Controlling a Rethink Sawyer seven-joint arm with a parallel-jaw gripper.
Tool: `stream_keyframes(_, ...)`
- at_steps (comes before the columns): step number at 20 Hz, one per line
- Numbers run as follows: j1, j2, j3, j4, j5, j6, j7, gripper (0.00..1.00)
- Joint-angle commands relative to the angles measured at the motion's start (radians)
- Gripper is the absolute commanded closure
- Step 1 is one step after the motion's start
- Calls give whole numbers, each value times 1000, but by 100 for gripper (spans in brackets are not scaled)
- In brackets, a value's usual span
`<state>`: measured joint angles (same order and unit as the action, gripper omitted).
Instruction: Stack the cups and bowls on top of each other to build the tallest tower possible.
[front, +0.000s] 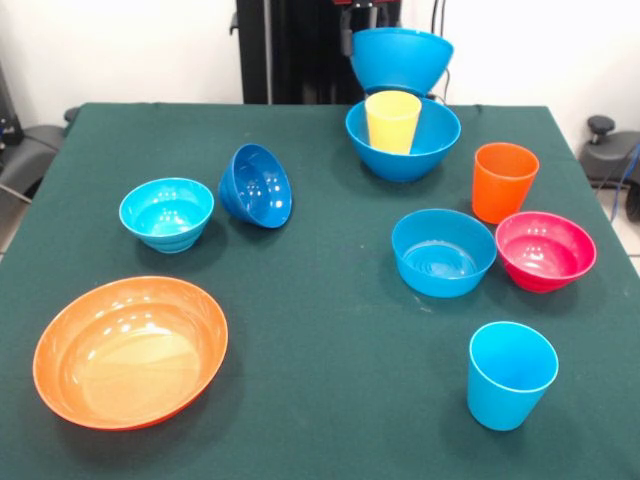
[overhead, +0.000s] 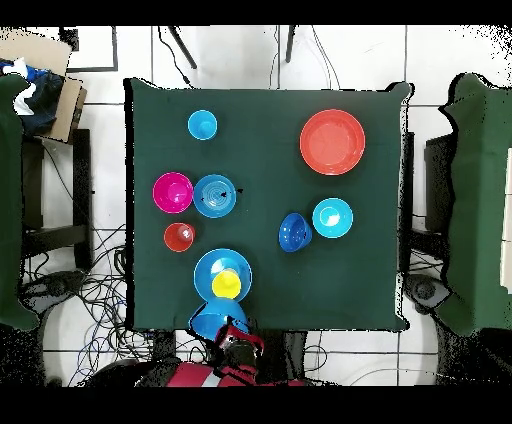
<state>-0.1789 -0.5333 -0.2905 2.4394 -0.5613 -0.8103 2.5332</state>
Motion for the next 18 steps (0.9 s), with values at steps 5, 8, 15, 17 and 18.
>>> stream_keyframes(5,16,12,70,-59,-4,102,62,0)
stream_keyframes(8,8,2,75,-63,-12,116,60,0)
stream_keyframes(15,15,-52,86,-42,9,168,62,0)
stream_keyframes(17,17,-89,94,-34,17,207,59,0)
stream_keyframes(18,21,-108,97,-30,24,227,57,0)
